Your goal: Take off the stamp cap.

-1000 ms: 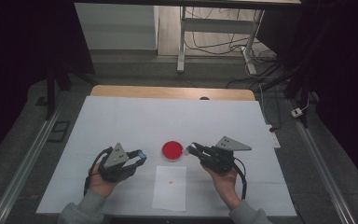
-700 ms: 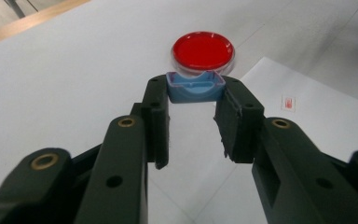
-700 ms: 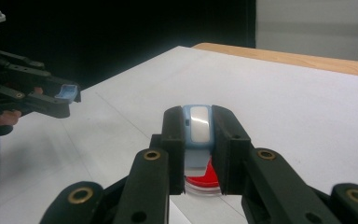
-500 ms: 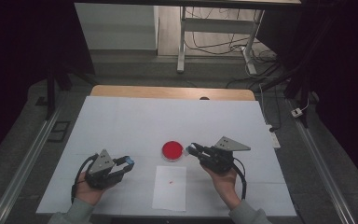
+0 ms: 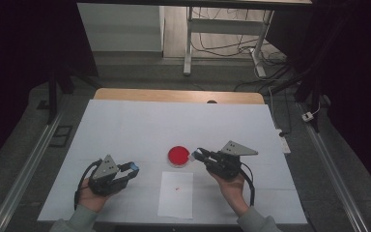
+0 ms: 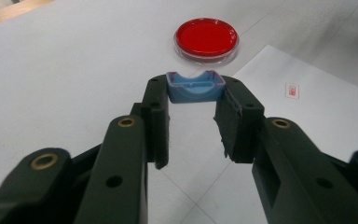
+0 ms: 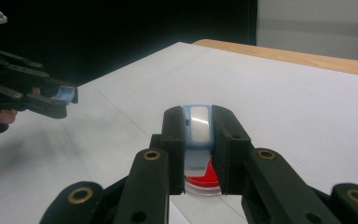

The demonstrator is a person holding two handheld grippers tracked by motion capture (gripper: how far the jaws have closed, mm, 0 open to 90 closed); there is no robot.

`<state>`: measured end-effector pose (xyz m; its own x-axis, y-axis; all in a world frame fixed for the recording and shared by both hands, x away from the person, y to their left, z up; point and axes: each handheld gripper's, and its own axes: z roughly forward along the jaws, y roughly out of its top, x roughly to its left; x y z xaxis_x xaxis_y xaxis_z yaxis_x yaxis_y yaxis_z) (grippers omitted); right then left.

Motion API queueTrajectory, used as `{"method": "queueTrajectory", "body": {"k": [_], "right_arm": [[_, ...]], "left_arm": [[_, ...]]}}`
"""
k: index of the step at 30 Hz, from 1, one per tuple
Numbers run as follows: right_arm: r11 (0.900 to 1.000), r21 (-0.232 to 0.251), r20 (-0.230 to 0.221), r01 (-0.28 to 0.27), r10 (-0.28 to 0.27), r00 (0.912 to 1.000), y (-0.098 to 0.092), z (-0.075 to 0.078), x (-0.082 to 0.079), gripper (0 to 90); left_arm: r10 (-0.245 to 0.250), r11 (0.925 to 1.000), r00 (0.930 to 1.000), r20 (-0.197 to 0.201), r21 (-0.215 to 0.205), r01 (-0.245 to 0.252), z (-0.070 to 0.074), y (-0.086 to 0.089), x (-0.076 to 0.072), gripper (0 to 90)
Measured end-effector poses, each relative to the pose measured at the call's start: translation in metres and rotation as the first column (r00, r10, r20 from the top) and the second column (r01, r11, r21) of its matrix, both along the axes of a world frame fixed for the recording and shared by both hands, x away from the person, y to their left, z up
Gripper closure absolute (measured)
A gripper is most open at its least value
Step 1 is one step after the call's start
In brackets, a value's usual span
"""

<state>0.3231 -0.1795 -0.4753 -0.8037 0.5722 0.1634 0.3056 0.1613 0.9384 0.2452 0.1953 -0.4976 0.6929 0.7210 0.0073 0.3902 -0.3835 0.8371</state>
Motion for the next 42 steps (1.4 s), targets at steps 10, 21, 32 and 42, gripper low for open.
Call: {"method": "queueTrajectory", "body": {"k": [10, 21, 32, 42], "right_arm": [[1.0, -0.021, -0.007, -0.015, 0.015, 0.9999, 0.005, 0.001, 0.003, 75.0], [0.999, -0.042, -0.028, -0.024, 0.023, 0.9993, 0.009, 0.002, 0.01, 74.9], [0.998, -0.064, -0.02, -0.031, 0.029, 0.9994, 0.017, 0.003, 0.014, 75.0], [0.994, -0.105, -0.01, -0.027, 0.026, 0.9996, 0.025, 0.003, 0.02, 75.0]], "left_arm": [[0.001, 1.0, 1.0, -0.01, 0.003, -0.001, -0.001, 0.0, 0.002, 65.2], [-0.002, 1.0, 0.9999, -0.016, 0.007, 0.002, -0.002, -0.001, 0.002, 65.3], [-0.005, 1.0, 0.9998, -0.022, 0.007, 0.005, -0.003, -0.001, 0.003, 65.2], [-0.006, 1.0, 0.9997, -0.024, 0.007, 0.006, -0.002, -0.001, 0.003, 65.2]]}}
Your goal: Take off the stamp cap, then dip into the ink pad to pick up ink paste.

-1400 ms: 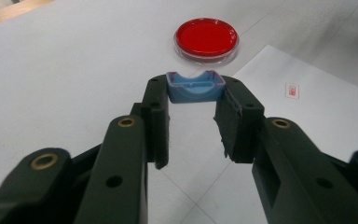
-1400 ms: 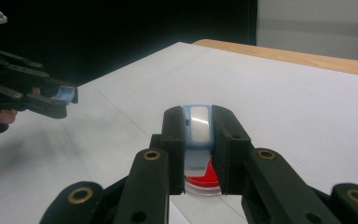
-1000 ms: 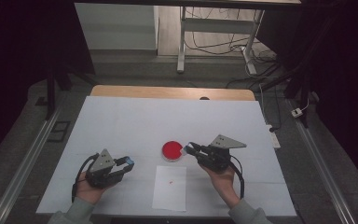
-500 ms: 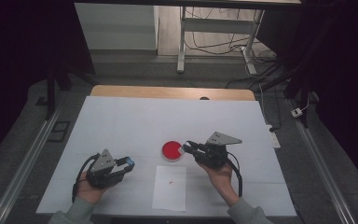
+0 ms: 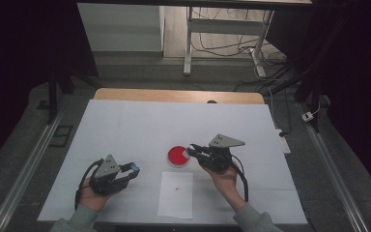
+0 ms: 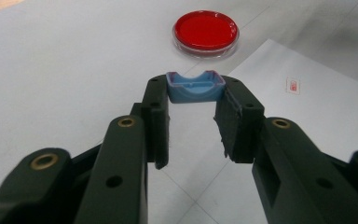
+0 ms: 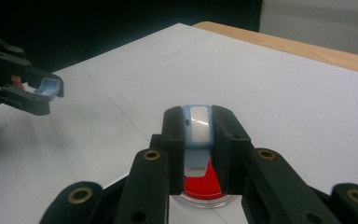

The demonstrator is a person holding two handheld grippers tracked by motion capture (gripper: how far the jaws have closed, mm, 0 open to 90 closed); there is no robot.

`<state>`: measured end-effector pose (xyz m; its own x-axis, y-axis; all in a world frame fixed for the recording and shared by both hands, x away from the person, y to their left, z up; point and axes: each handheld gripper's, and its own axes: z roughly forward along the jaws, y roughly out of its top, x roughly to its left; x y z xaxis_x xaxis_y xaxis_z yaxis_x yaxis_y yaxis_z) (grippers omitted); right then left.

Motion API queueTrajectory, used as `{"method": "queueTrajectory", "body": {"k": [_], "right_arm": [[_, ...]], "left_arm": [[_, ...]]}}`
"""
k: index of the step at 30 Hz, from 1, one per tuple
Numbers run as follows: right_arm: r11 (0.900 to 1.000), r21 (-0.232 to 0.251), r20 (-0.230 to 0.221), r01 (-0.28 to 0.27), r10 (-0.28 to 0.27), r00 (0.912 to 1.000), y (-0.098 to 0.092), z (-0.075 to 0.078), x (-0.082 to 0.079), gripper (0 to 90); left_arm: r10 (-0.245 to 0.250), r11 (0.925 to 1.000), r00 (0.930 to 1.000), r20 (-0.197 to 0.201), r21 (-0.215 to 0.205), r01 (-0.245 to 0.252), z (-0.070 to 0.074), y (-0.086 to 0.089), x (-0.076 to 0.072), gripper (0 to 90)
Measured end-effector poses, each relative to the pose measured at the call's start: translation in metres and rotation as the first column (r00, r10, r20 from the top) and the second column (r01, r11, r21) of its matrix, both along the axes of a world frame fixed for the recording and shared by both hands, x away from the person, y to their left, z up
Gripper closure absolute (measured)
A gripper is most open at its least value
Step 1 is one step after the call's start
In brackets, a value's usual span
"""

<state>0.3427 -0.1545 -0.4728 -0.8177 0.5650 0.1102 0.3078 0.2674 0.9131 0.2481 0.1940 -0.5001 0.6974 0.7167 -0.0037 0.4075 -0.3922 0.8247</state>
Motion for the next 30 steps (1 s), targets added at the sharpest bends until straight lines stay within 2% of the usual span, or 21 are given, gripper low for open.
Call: {"method": "queueTrajectory", "body": {"k": [9, 30], "right_arm": [[1.0, -0.031, 0.012, -0.001, 0.002, 0.9999, 0.007, -0.001, 0.006, 75.0], [0.995, -0.1, -0.007, -0.013, 0.012, 0.9999, 0.029, -0.009, 0.021, 75.0]], "left_arm": [[0.0, 1.0, 1.0, -0.003, 0.002, 0.0, -0.001, 0.0, 0.001, 65.2], [0.0, 1.0, 1.0, -0.003, 0.005, 0.0, -0.001, -0.001, 0.001, 65.2]]}}
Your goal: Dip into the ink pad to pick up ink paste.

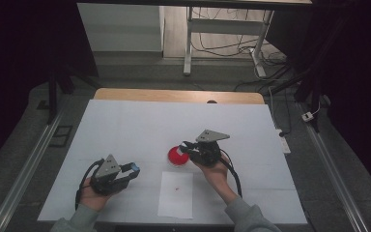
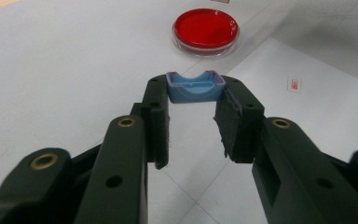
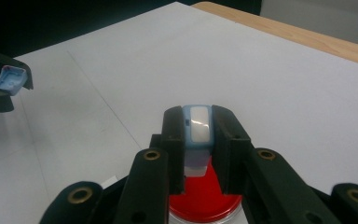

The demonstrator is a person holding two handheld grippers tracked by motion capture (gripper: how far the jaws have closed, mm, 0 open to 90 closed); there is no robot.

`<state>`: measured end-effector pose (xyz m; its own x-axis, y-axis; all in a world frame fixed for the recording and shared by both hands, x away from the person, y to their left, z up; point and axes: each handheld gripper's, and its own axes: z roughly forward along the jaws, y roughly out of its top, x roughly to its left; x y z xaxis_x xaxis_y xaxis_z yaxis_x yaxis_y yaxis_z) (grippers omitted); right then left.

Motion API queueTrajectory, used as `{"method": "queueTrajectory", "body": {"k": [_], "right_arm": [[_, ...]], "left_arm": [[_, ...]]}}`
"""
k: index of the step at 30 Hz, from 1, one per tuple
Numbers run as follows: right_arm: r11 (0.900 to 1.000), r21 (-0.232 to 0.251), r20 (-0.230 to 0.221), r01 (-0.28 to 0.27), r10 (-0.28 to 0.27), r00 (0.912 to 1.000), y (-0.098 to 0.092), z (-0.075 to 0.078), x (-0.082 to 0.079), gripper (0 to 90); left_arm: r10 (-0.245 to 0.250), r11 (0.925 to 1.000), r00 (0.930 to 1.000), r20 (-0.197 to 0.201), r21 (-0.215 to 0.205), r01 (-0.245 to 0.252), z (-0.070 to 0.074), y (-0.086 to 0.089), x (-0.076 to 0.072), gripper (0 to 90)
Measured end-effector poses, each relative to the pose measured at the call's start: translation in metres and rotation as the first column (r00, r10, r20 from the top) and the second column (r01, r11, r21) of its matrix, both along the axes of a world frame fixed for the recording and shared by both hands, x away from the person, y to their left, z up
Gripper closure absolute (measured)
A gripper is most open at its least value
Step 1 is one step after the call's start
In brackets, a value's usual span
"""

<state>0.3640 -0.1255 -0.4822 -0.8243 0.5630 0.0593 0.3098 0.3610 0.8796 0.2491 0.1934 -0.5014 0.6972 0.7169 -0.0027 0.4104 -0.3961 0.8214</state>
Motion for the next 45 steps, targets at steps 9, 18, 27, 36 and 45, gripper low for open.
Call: {"method": "queueTrajectory", "body": {"k": [9, 18, 27, 36, 45], "right_arm": [[0.999, -0.037, -0.013, 0.013, -0.013, 0.9998, 0.002, -0.006, 0.005, 74.9], [0.995, -0.101, -0.032, 0.026, -0.03, 0.9991, 0.005, -0.012, 0.01, 75.0], [0.99, -0.14, -0.031, 0.019, -0.023, 0.9992, 0.009, -0.017, 0.012, 74.9], [0.99, -0.14, -0.025, 0.021, -0.025, 0.9994, 0.011, -0.019, 0.013, 75.1], [0.987, -0.16, -0.024, 0.019, -0.023, 0.9994, 0.013, -0.021, 0.013, 75.2]], "left_arm": [[0.002, 1.0, 1.0, 0.004, 0.002, -0.002, 0.0, 0.0, 0.0, 65.2], [0.004, 1.0, 1.0, 0.008, 0.004, -0.004, -0.001, 0.0, 0.0, 65.2], [0.004, 1.0, 0.9999, 0.01, 0.006, -0.004, -0.001, 0.0, 0.0, 65.2], [0.005, 1.0, 1.0, 0.007, 0.008, -0.005, -0.001, 0.0, 0.0, 65.2], [0.005, 1.0, 1.0, 0.008, 0.008, -0.005, -0.001, -0.001, 0.0, 65.2]]}}
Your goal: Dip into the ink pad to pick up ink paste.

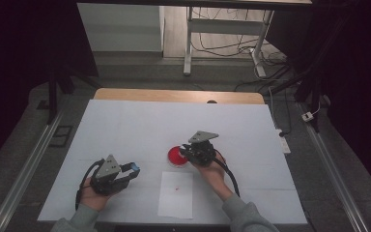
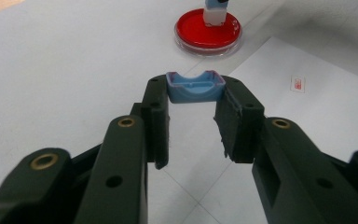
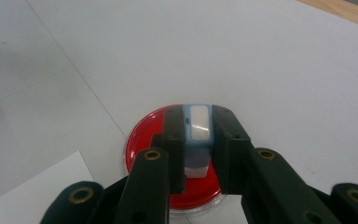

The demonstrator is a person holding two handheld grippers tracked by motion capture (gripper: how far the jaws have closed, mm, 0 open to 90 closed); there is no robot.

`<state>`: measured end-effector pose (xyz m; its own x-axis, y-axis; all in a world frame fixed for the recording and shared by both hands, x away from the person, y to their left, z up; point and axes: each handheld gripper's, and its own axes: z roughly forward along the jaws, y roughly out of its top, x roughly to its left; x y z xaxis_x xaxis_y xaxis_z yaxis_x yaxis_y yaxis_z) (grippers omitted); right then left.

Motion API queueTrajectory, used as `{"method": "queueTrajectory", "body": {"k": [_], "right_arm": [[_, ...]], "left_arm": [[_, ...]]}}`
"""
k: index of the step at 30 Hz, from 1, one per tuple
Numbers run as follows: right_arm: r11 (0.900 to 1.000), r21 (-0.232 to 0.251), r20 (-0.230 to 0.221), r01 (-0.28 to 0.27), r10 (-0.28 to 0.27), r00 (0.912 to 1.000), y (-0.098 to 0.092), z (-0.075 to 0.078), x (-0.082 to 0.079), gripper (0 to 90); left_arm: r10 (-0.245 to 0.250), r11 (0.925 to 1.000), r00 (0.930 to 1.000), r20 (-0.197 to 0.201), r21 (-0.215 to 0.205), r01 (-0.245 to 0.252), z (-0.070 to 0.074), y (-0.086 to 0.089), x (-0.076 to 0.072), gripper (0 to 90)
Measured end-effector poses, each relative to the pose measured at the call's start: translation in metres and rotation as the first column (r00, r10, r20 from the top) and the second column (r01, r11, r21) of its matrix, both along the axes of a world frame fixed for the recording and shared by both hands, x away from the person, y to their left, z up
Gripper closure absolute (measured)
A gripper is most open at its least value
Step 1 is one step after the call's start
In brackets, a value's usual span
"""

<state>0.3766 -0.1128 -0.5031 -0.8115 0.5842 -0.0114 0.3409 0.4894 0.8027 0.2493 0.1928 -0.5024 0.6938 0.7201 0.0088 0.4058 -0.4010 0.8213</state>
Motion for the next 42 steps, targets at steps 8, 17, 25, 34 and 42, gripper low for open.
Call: {"method": "queueTrajectory", "body": {"k": [8, 17, 25, 34, 42], "right_arm": [[1.0, 0.008, 0.006, 0.004, -0.004, 1.0, 0.0, 0.001, -0.001, 75.2], [1.0, 0.026, 0.032, 0.003, -0.004, 0.9995, -0.001, 0.006, -0.003, 75.1], [0.998, 0.058, 0.047, -0.022, 0.02, 0.9987, 0.001, 0.016, -0.008, 75.1], [0.998, 0.044, 0.037, -0.045, 0.043, 0.9984, 0.008, 0.013, -0.01, 75.1], [0.998, 0.019, 0.027, -0.055, 0.055, 0.9982, 0.014, 0.009, -0.008, 75.1]], "left_arm": [[0.0, 1.0, 1.0, 0.0, 0.0, 0.0, 0.0, 0.0, 0.0, 65.2], [0.004, 1.0, 1.0, 0.0, -0.005, -0.004, 0.0, 0.001, 0.0, 65.2], [0.003, 1.0, 1.0, 0.0, -0.003, -0.003, 0.0, 0.001, 0.0, 65.2], [0.002, 1.0, 1.0, -0.001, -0.002, -0.002, 0.0, 0.001, 0.0, 65.2], [0.001, 1.0, 1.0, -0.002, 0.0, -0.001, 0.0, 0.0, 0.0, 65.2]]}}
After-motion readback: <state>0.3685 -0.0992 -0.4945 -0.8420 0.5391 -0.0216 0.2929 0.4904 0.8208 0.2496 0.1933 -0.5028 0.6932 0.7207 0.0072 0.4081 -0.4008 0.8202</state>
